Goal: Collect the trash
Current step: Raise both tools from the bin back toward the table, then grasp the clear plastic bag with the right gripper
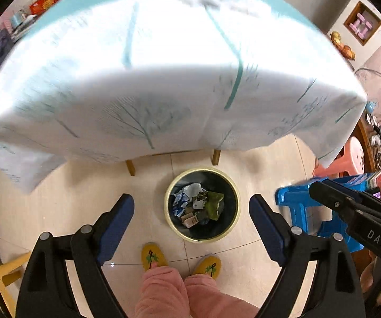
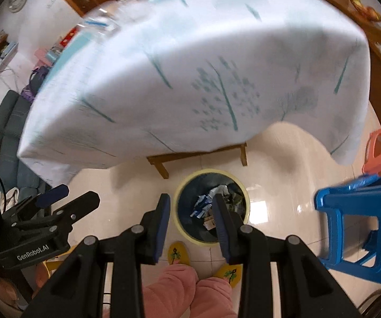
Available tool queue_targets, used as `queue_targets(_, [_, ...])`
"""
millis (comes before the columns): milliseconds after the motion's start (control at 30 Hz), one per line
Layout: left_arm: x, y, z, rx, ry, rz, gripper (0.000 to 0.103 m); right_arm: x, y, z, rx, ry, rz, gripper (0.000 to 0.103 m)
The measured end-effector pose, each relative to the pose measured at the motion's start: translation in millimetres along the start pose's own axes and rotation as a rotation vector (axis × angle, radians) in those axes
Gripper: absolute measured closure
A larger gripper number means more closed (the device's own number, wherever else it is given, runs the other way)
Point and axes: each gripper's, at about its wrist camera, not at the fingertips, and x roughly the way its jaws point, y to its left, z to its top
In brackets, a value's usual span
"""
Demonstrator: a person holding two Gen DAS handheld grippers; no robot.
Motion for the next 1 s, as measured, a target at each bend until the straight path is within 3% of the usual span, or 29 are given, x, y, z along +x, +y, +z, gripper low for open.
queue_targets(300, [-108,10,26,-0.037,-0.108,0.060,0.016,-81,43,32,-0.111,-0.100,0.063,0.070])
queue_targets(467, [-139,16,41,-0.062,-0.143,0.058,0.016,-102,61,50,-0.191,-0.144,0.082,0.070])
queue_targets(600, [-151,22,51,-0.102,-0.175,0.052,0.016,-104,79,70,-0.284,-0.174,0.081,0.067])
queue_targets(700, [-153,29,65,-0.104,-0.197,0.067,0.016,-102,92,86,-0.351,-0.196,0.069,0.054])
queue_targets(867, [-143,42,91,-0.107,-0.219,0.072,0.016,-86,111,115,-0.454,-0.230,0.022,0.053])
queue_targets(1000, [-122,53,121,-0.097,-0.190,0.047,0.016,-59,124,139,-0.519,-0.234,-0.046,0.053])
